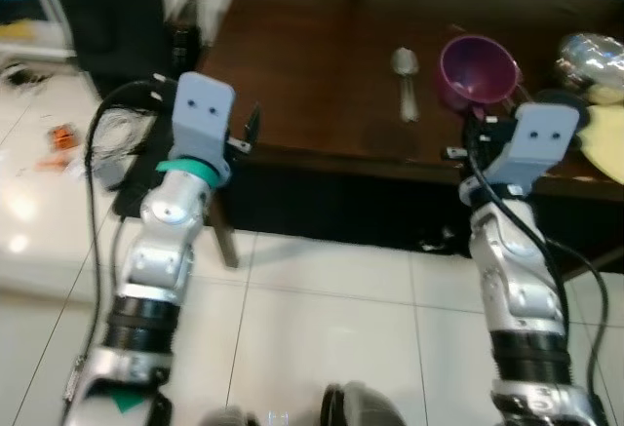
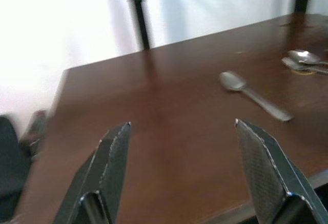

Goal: Setting the table

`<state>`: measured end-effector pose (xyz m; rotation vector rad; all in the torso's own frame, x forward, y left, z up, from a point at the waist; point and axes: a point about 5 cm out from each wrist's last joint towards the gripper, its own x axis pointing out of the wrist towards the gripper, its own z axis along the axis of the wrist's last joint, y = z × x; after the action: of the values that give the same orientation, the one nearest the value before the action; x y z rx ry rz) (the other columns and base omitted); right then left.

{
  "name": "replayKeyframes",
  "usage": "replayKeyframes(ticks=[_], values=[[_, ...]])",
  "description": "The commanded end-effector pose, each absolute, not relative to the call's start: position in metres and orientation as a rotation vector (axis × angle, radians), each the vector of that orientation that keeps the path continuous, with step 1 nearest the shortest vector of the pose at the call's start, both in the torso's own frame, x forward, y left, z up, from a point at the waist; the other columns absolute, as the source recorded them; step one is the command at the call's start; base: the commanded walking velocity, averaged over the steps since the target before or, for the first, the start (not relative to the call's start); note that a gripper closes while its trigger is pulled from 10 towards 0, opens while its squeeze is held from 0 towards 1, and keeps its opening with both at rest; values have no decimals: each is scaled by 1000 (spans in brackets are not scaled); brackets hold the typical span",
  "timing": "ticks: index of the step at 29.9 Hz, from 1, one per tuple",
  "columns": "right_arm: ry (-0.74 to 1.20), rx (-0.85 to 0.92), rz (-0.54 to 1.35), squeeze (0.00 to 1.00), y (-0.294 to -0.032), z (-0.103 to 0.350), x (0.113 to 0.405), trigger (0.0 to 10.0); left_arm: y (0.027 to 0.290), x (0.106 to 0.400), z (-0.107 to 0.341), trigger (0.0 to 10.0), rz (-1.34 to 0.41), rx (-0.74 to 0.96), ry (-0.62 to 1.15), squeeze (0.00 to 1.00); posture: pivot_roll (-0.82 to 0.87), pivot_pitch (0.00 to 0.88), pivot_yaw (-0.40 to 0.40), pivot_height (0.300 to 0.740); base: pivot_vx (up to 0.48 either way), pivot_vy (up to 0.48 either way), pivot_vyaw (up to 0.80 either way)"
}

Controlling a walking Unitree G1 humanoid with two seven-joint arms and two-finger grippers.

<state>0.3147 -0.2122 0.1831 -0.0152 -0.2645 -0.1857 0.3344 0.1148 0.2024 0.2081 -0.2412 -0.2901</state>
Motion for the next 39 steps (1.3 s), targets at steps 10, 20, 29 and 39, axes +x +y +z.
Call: replayKeyframes(ticks=[10, 20, 29, 39], values=[[-259, -3, -158, 0, -204, 180, 315, 10000, 123, 335, 197, 10000, -274, 213, -215, 0, 38, 22, 25, 740, 452, 0, 0], [-278, 17, 38, 0, -177, 188, 317, 10000, 125, 336, 199, 10000, -227, 217, -218, 0, 43, 29, 22, 740, 118, 0, 0], [-282, 10, 106, 0, -163, 193, 323, 10000, 125, 336, 201, 10000, -275, 216, -210, 0, 37, 50, 20, 740, 0, 0, 0], [-196, -47, 177, 0, -139, 182, 340, 10000, 144, 339, 214, 10000, -432, 263, -178, 0, 43, 89, 15, 740, 0, 0, 0]])
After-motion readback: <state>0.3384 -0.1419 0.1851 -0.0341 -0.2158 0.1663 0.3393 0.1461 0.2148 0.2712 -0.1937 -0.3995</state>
